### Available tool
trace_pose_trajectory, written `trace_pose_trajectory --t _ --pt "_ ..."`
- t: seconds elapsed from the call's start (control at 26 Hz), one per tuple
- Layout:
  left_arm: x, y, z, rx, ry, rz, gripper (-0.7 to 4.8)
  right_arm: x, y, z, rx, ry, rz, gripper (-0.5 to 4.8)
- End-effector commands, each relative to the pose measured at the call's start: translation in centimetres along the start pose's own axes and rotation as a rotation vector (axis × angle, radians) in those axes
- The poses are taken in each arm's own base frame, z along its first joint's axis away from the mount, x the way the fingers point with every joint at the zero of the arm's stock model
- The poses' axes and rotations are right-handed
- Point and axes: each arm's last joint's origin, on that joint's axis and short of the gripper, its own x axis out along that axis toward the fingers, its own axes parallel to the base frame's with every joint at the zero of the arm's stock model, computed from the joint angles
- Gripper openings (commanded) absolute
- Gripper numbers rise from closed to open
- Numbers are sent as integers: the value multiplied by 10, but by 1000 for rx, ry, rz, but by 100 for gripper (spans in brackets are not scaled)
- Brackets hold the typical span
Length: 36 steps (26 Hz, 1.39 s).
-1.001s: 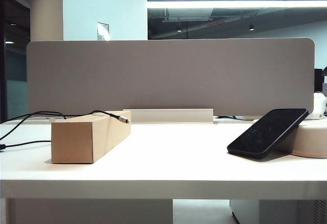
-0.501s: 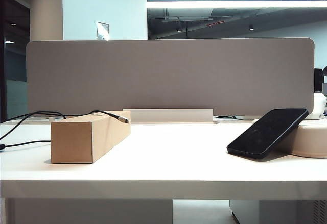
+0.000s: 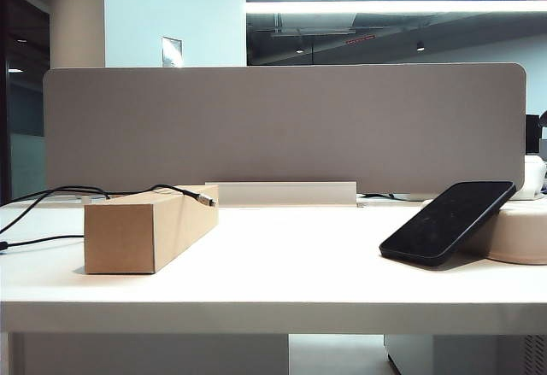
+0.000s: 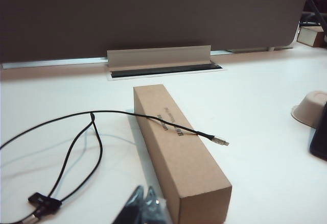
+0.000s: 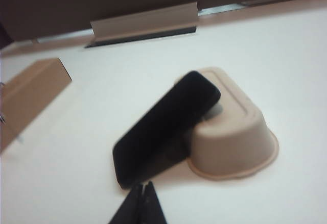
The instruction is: Pick up the charging cable and the phone, plug the charging cable into the charging port on the phone, and finally place them back on the table.
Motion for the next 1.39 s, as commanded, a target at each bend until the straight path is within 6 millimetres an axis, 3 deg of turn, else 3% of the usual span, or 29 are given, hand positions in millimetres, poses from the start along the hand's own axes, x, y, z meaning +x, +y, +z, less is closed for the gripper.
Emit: trace_pose_trajectory --t 0.04,0.31,0.65,0.77,0.85,1.0,1.12,1.39 --pt "6 2 12 -30 46 -7 -6 -5 4 14 36 -40 11 -1" --pt "38 13 50 -77 174 -5 -6 -3 6 29 138 -12 2 -1" --pt "71 24 78 -105 237 -36 -6 10 7 42 202 94 -2 3" --pt "80 27 85 -111 246 -54 -6 18 6 45 242 133 -7 94" --pt "87 29 91 -110 259 -69 -6 28 6 46 305 165 30 205" --pt "93 29 98 -77 259 -82 -5 46 4 43 366 220 71 254" --pt "94 29 101 -24 251 -93 -6 66 0 36 470 287 86 448" --pt "96 27 100 -12 258 -106 -5 91 -6 21 565 374 126 460"
